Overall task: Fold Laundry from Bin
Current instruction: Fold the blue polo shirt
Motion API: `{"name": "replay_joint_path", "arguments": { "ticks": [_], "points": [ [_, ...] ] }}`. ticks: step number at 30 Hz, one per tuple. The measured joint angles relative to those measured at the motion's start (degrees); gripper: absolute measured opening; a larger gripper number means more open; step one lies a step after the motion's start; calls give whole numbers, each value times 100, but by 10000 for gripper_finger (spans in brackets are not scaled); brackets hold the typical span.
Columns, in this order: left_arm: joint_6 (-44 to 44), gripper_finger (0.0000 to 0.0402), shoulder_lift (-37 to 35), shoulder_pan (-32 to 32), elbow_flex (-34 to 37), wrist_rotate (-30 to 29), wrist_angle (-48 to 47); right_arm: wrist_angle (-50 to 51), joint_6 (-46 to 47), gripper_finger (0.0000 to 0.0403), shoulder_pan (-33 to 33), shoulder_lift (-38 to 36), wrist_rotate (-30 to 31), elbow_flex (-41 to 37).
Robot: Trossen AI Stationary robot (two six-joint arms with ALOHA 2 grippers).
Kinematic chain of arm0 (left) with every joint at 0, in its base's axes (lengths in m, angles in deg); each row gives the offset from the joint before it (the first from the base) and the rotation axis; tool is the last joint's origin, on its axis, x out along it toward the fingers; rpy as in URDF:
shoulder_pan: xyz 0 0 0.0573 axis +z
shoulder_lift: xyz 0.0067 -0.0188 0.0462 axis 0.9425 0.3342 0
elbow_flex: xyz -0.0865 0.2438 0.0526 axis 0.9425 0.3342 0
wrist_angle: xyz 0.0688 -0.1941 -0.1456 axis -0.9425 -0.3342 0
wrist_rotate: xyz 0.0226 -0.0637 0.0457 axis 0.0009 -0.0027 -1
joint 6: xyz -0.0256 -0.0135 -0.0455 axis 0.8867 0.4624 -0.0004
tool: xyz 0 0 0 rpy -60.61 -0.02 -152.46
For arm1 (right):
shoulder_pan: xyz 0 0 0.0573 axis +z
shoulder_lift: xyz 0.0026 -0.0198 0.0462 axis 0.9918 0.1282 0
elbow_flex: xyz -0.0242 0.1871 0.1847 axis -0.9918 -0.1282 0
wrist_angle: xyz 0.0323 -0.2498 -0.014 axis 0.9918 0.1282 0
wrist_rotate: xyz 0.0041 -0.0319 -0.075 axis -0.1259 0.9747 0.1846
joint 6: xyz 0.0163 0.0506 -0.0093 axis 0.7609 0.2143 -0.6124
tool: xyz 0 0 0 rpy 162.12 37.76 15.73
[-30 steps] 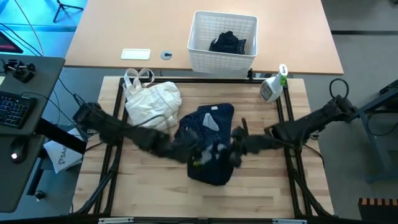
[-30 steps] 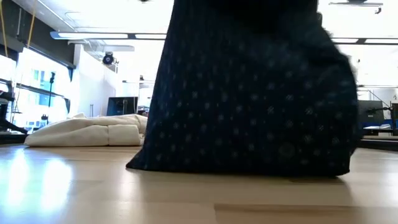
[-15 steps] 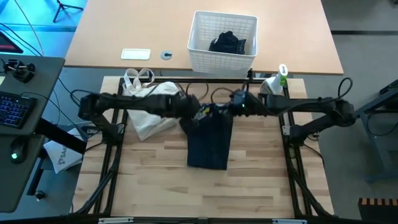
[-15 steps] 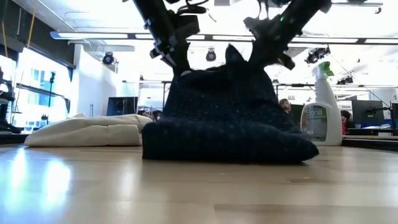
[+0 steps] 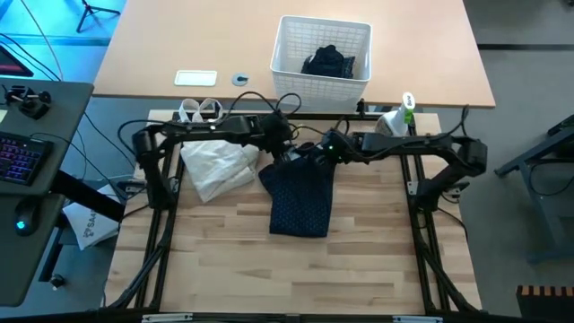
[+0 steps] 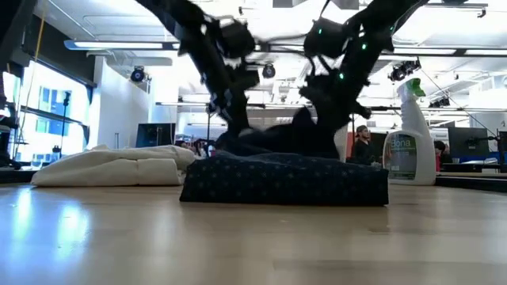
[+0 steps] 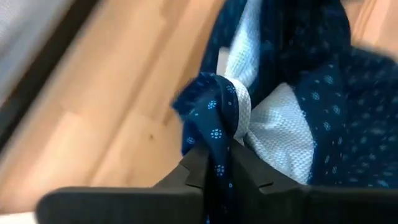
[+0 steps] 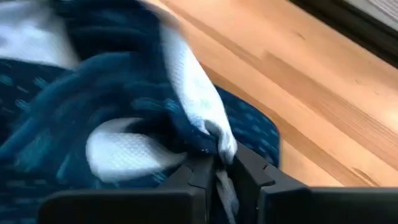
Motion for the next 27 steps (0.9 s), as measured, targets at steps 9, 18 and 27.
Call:
{"name": "replay_joint_path", "arguments": {
  "ticks": [9, 18, 27],
  "points": [
    [298, 141, 147, 550, 9, 773, -428, 561, -347, 153, -296, -195, 73, 172],
    [98, 166, -911, 544, 0, 967, -994, -251, -567, 191, -195, -1000, -2079, -16],
    [635, 161, -959, -342, 0, 1989, -1406, -2936, 338, 144, 178, 440, -2982, -766]
  ]
}}
